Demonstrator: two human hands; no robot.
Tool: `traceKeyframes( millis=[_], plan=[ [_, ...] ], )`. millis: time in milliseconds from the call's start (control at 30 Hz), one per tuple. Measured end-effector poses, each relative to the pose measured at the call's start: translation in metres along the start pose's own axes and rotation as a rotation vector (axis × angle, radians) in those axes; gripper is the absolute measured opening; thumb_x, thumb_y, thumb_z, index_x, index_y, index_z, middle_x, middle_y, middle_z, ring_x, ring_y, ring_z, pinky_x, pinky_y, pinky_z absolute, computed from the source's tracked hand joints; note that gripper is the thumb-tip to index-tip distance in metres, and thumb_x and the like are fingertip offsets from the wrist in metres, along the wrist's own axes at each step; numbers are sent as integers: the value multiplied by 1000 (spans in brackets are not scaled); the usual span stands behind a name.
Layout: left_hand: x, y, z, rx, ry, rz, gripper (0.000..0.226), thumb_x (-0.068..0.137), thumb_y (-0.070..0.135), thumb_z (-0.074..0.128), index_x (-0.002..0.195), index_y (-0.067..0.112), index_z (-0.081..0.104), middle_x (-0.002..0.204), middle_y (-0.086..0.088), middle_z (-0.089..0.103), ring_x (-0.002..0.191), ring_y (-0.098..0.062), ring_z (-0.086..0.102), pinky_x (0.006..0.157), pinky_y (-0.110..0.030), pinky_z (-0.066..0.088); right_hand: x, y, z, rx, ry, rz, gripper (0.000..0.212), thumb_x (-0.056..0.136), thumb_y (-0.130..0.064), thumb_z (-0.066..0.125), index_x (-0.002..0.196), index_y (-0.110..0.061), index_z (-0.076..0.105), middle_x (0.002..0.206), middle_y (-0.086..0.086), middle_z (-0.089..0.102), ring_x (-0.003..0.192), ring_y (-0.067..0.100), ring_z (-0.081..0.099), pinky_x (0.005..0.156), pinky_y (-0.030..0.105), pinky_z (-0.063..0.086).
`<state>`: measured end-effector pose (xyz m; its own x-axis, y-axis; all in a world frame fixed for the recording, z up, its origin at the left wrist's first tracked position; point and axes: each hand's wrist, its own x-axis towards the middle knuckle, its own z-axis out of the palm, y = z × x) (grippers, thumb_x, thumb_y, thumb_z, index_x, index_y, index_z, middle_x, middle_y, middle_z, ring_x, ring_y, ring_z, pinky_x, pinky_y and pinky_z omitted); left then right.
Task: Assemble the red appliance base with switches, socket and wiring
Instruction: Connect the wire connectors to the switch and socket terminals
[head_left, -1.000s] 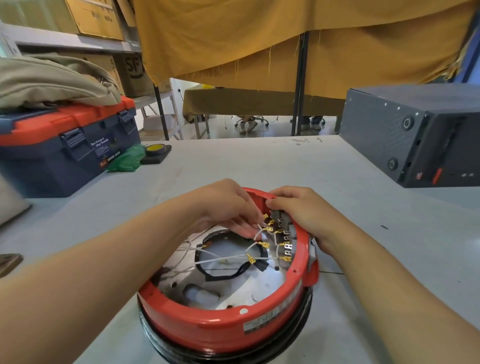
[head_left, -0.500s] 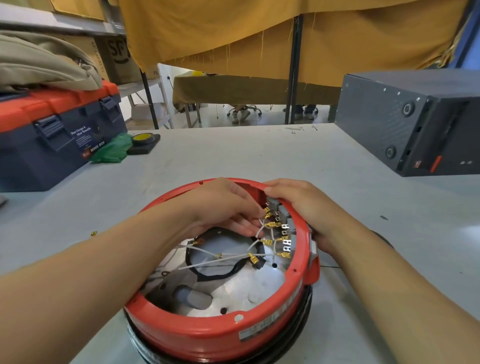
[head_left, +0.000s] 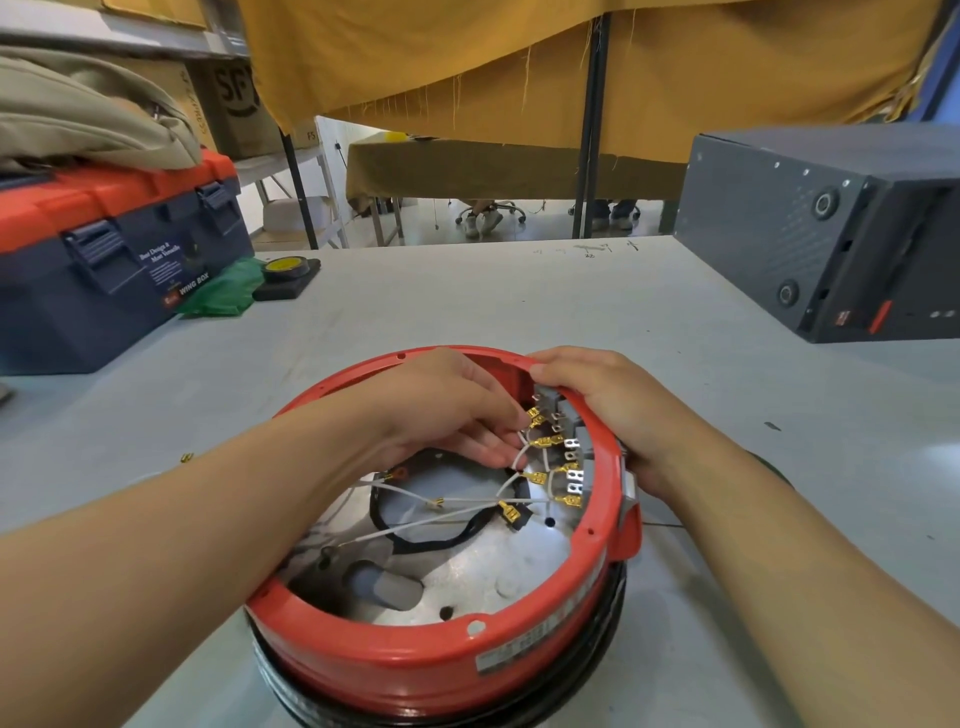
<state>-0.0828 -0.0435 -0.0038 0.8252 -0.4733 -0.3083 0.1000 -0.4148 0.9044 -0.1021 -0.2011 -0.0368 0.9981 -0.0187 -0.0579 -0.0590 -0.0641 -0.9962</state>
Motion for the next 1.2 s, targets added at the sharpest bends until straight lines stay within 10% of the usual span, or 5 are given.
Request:
traceKeyframes(
  millis=[833,1200],
  plan=[
    [4,-2,5,-69,31,18,13,81,-1,63,69,0,68,59,-12,67,50,-16,65,46,-17,49,-5,-4,0,-108,17,-45,16,89,-15,59,94,-17,74,89,6,74,89,27,70,91,43,53],
    [3,-1,4,-72,19,1,10,82,0,63,73,-1,68,58,-11,67,52,-17,67,46,-17,50,-8,-8,-3,-352,267,-191,13,74,-28,78,72,-19,69,63,-6,63,62,10,59,57,22,43]
  ],
)
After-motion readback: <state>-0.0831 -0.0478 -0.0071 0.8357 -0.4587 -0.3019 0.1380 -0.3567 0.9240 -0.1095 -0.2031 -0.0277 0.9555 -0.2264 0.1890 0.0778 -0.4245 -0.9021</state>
